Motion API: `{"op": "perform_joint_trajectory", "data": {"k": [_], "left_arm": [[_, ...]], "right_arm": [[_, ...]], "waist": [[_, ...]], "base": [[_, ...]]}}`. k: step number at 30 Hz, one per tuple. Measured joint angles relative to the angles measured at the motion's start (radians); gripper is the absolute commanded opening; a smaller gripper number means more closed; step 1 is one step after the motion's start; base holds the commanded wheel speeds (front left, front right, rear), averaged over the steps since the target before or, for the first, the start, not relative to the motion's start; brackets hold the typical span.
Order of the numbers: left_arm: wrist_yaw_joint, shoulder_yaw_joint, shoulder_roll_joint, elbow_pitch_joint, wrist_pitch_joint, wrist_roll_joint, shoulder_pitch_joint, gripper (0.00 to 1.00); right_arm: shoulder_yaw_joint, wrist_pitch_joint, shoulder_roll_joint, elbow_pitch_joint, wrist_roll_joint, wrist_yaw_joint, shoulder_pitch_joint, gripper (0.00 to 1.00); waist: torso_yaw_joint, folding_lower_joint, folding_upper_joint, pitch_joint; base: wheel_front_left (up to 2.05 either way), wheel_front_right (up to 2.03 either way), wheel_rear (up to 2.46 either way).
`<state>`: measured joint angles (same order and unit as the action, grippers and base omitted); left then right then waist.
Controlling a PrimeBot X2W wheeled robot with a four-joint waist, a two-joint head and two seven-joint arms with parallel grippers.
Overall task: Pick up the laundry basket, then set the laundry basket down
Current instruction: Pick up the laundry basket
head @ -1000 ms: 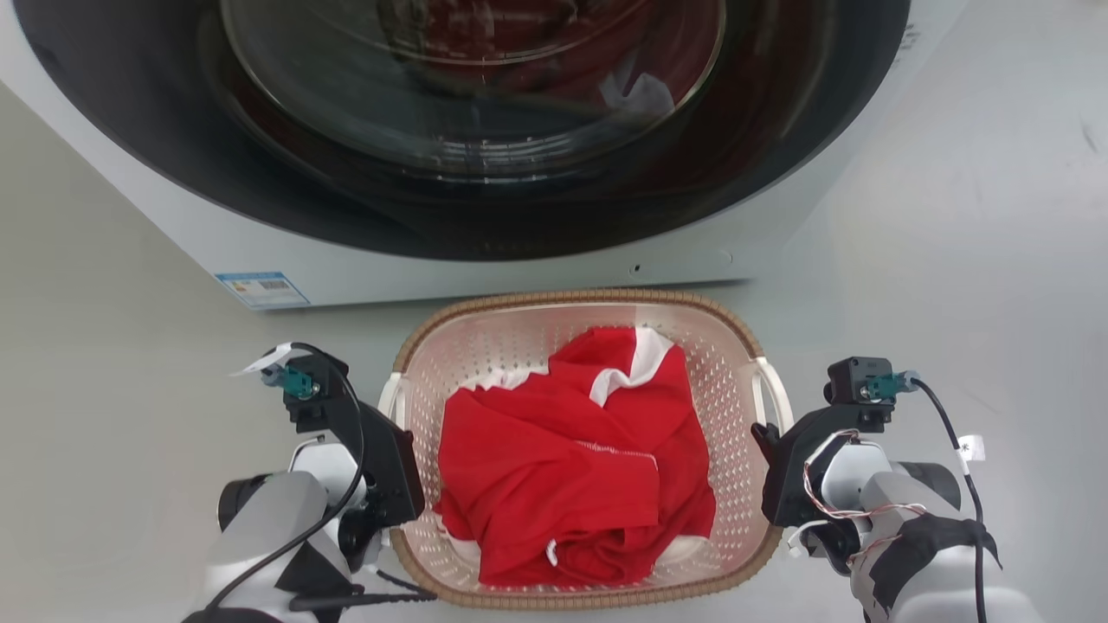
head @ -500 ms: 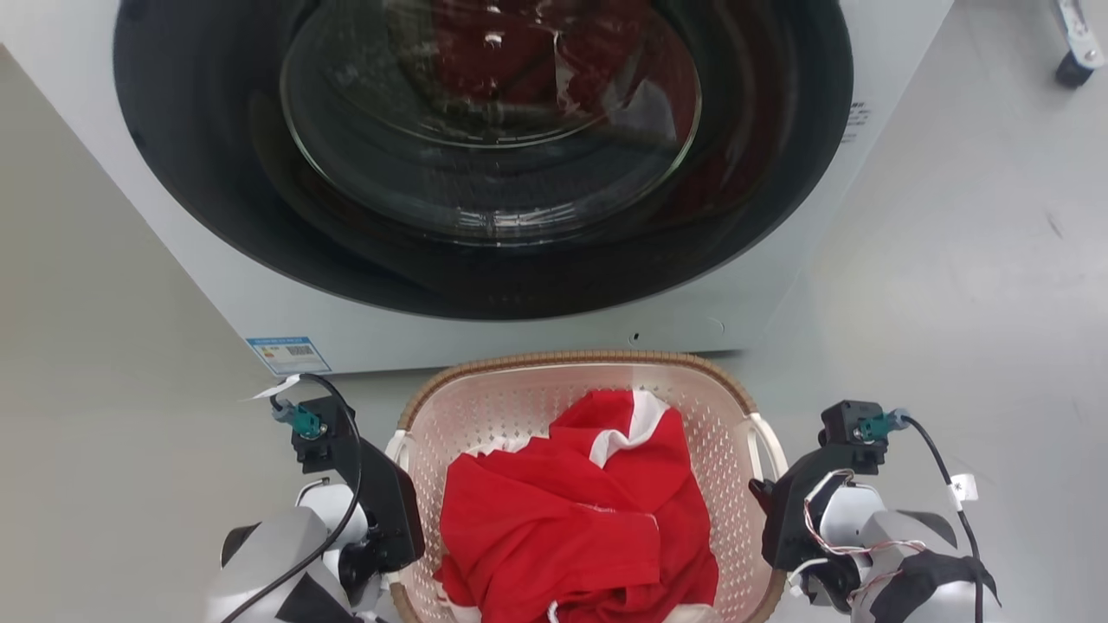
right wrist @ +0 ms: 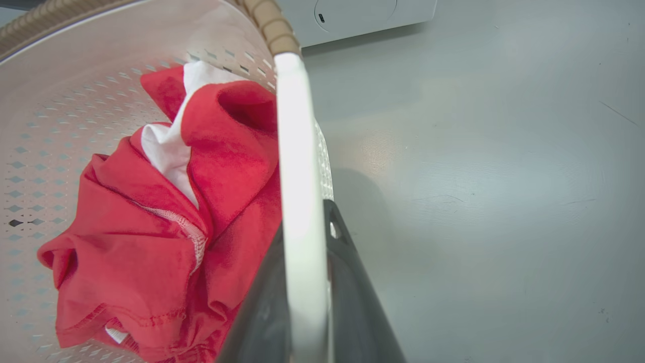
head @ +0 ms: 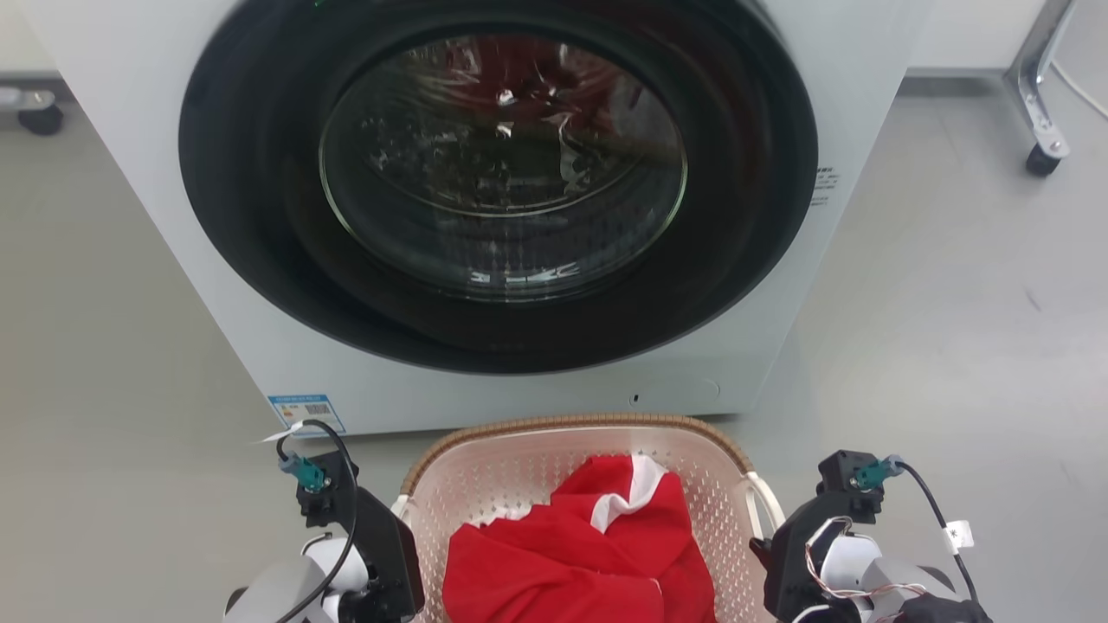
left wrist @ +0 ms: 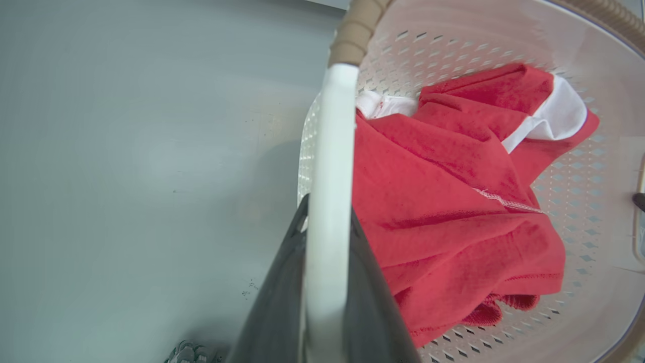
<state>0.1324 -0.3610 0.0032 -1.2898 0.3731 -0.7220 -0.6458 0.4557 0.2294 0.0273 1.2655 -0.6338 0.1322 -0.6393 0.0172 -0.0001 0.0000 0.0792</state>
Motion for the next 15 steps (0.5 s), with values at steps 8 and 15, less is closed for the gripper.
{"op": "perform_joint_trajectory", "data": {"k": [8,15], "left_arm": [[0.000,-0.002,0.000,-0.002,0.023,-0.008,0.024,0.00],[0.000,-0.003,0.000,-0.002,0.034,-0.013,0.058,0.00]], "right_arm": [[0.004,0.016,-0.001,0.001,-0.011,0.000,0.028,0.00],[0.004,0.025,-0.002,0.003,-0.034,0.000,0.059,0.00]], "waist": [[-0.004,0.0000,0.0000,-0.052],[-0.007,0.0000,0.0000,-0.090]], "base": [[0.00,0.00,0.00],[0.00,0.00,0.00]]}}
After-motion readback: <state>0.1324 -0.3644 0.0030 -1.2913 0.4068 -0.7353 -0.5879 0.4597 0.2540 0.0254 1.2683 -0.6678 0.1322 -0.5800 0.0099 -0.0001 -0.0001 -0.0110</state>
